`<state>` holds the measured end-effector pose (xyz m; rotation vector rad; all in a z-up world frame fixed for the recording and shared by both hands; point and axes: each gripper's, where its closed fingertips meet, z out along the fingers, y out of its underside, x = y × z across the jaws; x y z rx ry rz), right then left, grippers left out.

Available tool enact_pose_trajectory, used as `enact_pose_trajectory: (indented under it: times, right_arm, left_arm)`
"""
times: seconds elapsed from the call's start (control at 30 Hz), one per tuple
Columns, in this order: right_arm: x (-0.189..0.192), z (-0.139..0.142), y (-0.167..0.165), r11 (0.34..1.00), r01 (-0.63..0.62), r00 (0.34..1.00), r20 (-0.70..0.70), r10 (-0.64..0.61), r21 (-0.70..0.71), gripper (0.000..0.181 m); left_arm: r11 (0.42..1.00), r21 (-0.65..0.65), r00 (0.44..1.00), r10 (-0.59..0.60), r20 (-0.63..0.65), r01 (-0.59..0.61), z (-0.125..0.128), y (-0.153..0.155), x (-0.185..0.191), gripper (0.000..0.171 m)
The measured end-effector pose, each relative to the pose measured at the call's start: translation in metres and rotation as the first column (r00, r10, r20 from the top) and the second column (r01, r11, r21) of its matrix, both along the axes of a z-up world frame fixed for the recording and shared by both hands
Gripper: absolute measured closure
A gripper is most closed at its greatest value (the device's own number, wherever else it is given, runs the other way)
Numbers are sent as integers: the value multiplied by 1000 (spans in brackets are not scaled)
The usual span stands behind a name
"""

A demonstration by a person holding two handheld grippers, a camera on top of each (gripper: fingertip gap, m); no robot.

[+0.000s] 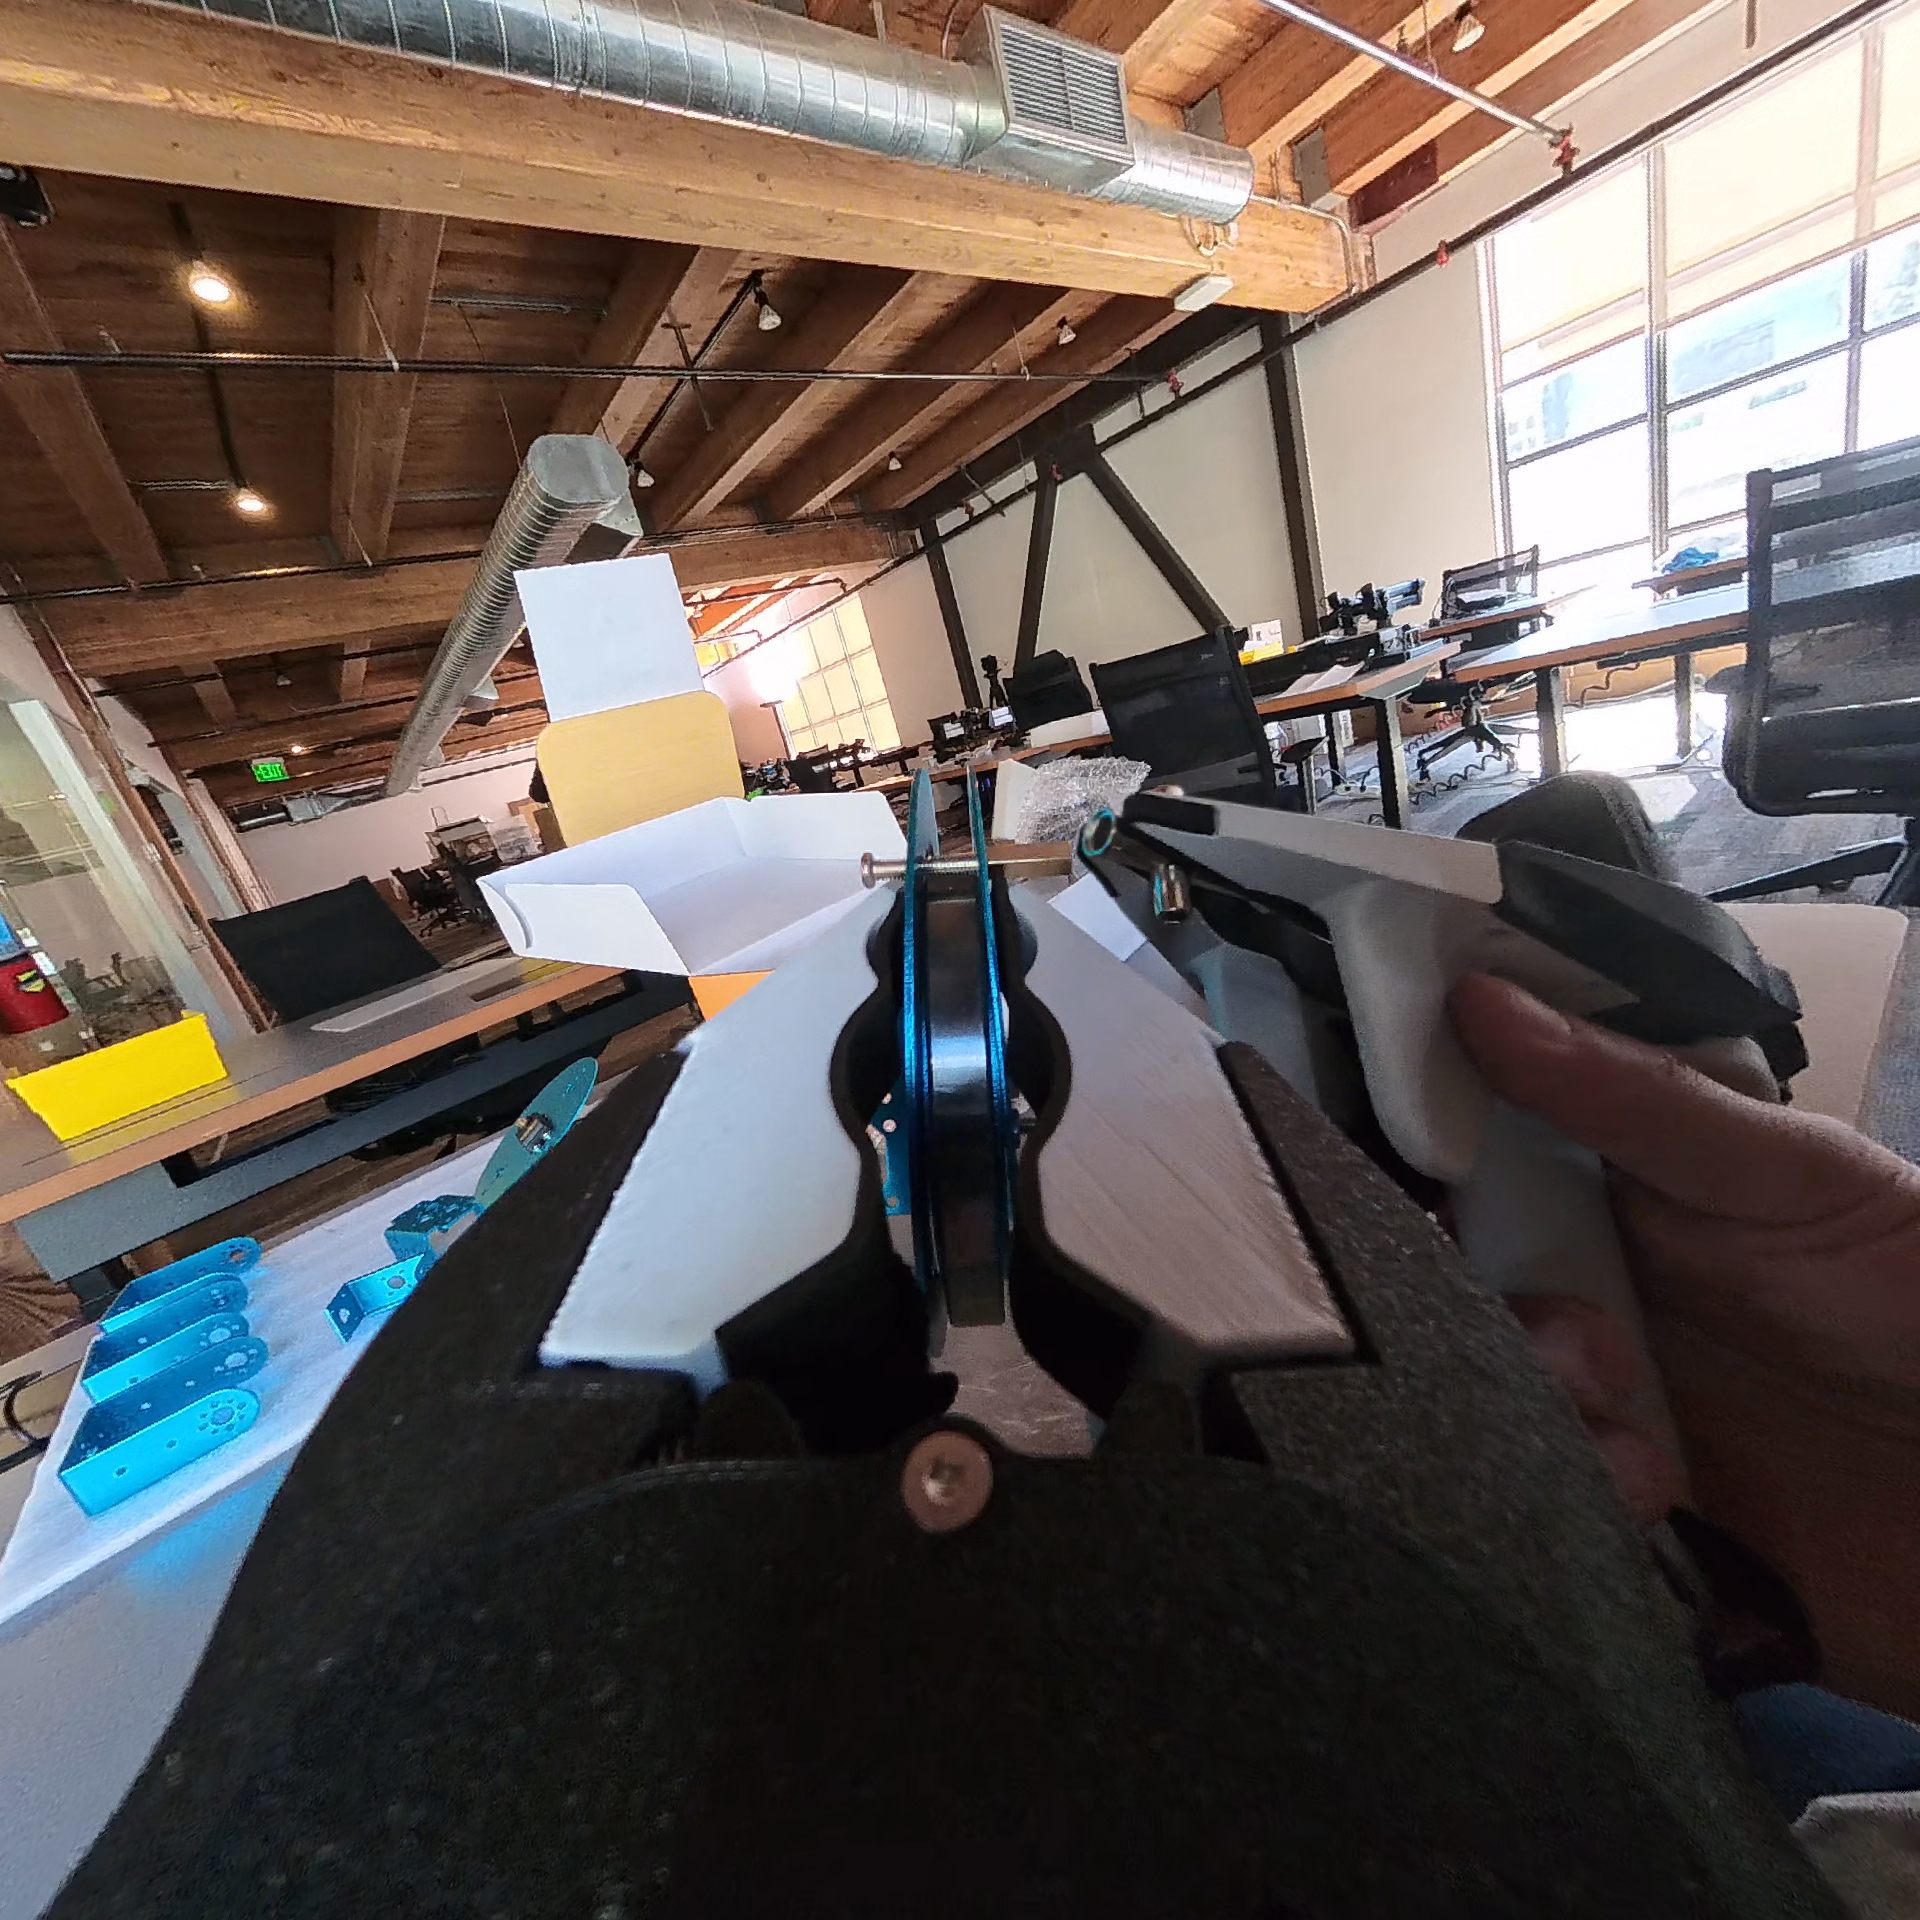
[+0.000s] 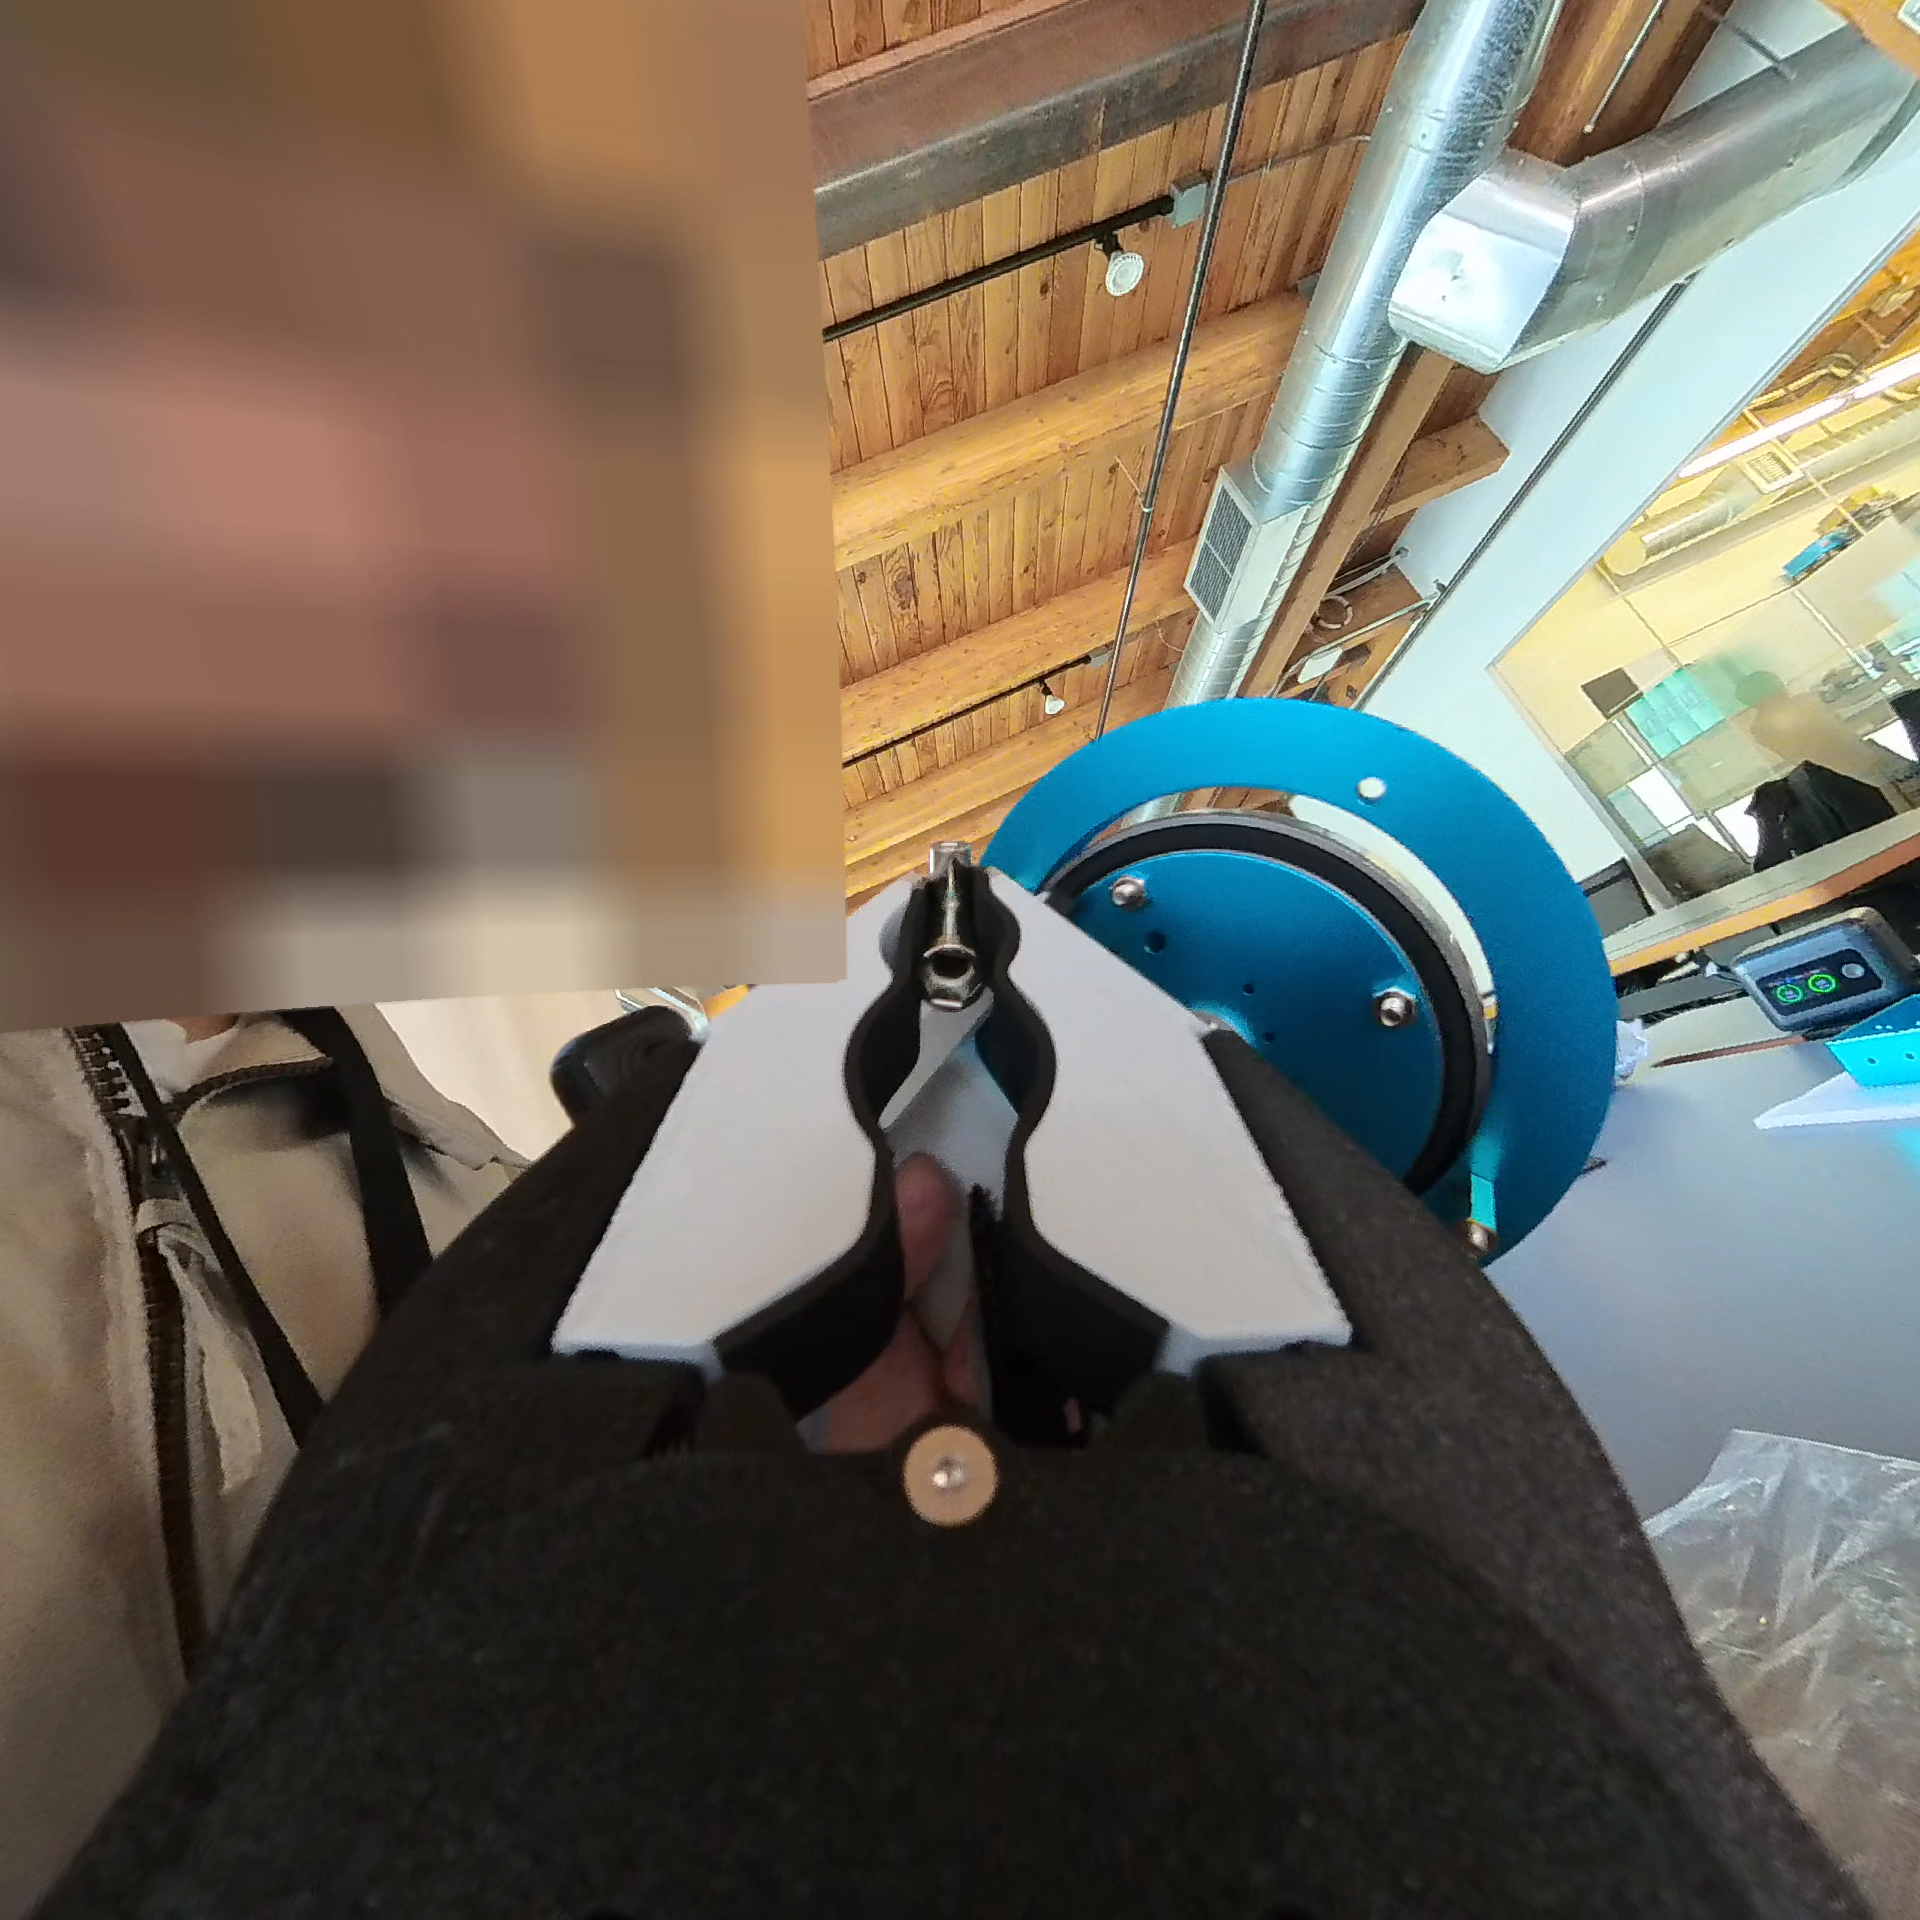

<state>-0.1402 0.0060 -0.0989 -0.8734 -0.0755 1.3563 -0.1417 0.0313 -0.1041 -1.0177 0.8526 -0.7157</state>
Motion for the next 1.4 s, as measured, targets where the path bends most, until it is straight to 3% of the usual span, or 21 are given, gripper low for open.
enact_pose_trajectory:
  times: [0.77, 1.0, 1.17, 1.23, 1.3, 1.4]
  right_arm:
    - [-4, -5, 6, 998, 57, 996, 75, -54, -41, 176]
    - [-4, -8, 8, 986, 163, 970, 182, -158, -14, 175]
    - [-4, -9, 8, 936, 339, 865, 360, -348, 91, 175]
    - [-5, -8, 7, 891, 418, 774, 445, -450, 174, 175]
    - [-5, -8, 7, 825, 490, 642, 525, -559, 281, 175]
    - [-6, -8, 7, 759, 518, 498, 583, -642, 395, 175]
  left_arm:
    - [998, 27, 999, 48, -11, -48, -2, 1, -3, 160]
    - [998, 24, 997, 62, -39, -61, -7, 4, -1, 160]
    - [995, 40, 994, 97, -57, -95, -8, 4, -2, 160]
    - [992, 51, 991, 116, -64, -113, -8, 4, -2, 160]
    - [989, 66, 988, 137, -75, -132, -9, 4, -2, 160]
    - [982, 109, 981, 167, -96, -156, -8, 4, -3, 160]
